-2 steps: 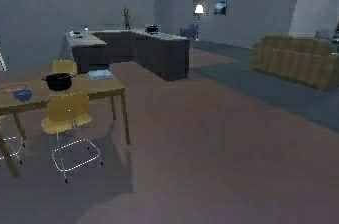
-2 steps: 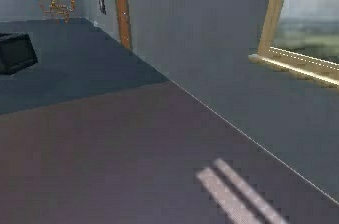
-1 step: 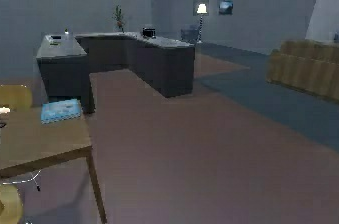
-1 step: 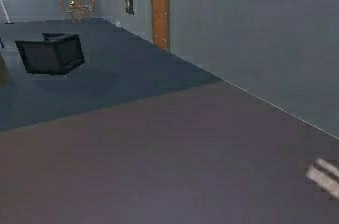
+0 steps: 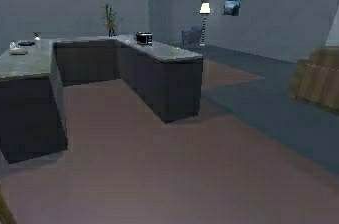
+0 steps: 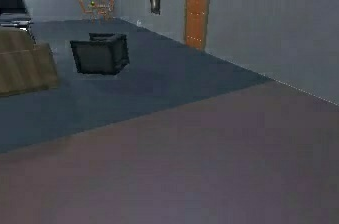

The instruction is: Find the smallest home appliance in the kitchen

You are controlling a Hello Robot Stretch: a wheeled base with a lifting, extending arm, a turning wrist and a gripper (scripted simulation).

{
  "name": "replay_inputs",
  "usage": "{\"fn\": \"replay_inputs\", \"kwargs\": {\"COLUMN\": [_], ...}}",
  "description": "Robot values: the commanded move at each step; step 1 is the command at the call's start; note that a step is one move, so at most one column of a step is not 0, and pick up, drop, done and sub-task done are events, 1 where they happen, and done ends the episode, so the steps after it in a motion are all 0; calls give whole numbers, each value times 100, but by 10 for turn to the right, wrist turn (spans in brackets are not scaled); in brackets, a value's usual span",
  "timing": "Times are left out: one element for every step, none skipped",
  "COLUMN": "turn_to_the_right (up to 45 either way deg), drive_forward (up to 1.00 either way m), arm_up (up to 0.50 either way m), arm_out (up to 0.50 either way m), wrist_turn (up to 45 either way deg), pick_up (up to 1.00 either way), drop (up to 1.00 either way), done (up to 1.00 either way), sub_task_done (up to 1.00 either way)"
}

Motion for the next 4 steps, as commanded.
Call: {"fn": "replay_inputs", "kwargs": {"turn_to_the_right": [420,0,-450,-120], "drive_forward": [0,5,0,0], "arm_up": [0,0,0,0], "arm_out": [0,0,0,0], "wrist_turn": [0,0,0,0], "pick_up": [0,0,0,0], "drop": [0,0,0,0], "done": [0,0,0,0], "sub_task_done": [0,0,0,0]}}
